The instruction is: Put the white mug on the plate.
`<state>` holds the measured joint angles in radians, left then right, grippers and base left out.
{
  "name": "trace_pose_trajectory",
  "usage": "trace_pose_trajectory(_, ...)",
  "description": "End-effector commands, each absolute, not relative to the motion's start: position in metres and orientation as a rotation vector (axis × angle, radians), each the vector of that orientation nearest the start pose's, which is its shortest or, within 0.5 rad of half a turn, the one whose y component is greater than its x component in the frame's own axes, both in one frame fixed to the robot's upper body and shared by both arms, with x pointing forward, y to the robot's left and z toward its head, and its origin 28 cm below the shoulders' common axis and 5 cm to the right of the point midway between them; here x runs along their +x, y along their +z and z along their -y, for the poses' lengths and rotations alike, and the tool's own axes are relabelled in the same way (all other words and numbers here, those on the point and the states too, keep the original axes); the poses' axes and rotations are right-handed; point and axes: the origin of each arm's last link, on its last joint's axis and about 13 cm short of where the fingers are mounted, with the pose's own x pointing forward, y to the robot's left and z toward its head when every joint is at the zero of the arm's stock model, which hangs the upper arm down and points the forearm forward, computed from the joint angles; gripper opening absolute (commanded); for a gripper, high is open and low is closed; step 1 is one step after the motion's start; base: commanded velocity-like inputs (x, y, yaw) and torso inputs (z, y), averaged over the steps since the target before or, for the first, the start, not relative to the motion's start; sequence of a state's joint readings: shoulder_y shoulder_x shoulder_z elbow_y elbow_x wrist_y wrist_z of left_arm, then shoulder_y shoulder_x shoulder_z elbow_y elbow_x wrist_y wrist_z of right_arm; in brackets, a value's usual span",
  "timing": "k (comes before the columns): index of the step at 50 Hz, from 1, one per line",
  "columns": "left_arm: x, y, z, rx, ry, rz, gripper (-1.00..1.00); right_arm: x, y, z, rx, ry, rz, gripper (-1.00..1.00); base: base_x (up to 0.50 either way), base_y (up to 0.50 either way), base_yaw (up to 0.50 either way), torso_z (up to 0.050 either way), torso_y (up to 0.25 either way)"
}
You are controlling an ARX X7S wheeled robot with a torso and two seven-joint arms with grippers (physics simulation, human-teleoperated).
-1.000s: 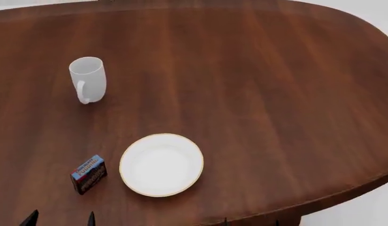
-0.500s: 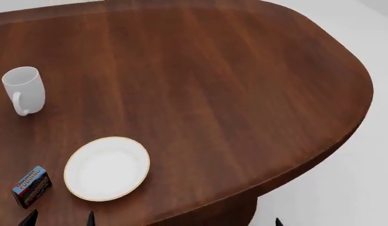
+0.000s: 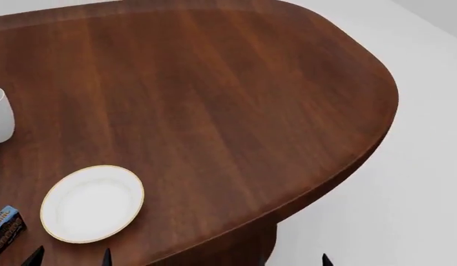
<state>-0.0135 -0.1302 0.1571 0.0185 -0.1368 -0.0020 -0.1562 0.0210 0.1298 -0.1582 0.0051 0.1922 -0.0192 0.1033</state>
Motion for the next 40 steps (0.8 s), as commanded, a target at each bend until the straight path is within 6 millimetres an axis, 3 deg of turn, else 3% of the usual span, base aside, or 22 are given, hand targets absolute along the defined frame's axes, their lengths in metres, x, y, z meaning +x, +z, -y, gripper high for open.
trace_pose_trajectory(1, 0.211, 0.02, -0.203, -0.006, -0.005, 0.012, 1.0, 0.213, 0.017, 0.095, 0.066, 0.043, 0.013, 1.0, 0.0, 0.0, 0.0, 0.0, 0.0)
trace_pose_trajectory(12, 0.213, 0.043, -0.209, 0.009, 0.017, 0.04, 1.0, 0.206, 0.044, 0.095, 0.02, 0.015, 0.063, 1.0, 0.0, 0.0, 0.0, 0.0, 0.0)
trace_pose_trajectory(18, 0.213, 0.069, -0.214, -0.015, 0.041, 0.061, 1.0, 0.206, 0.066, 0.097, 0.008, -0.024, 0.079, 1.0, 0.0, 0.0, 0.0, 0.0, 0.0)
trace_pose_trajectory(25, 0.218, 0.101, -0.226, -0.01, 0.045, 0.1, 1.0, 0.206, 0.09, 0.112, -0.064, -0.132, 0.078, 1.0, 0.0, 0.0, 0.0, 0.0, 0.0)
trace_pose_trajectory(40, 0.227, 0.141, -0.244, 0.062, 0.07, 0.109, 1.0, 0.188, 0.135, 0.146, -0.076, -0.339, 0.111, 1.0, 0.0, 0.0, 0.0, 0.0, 0.0)
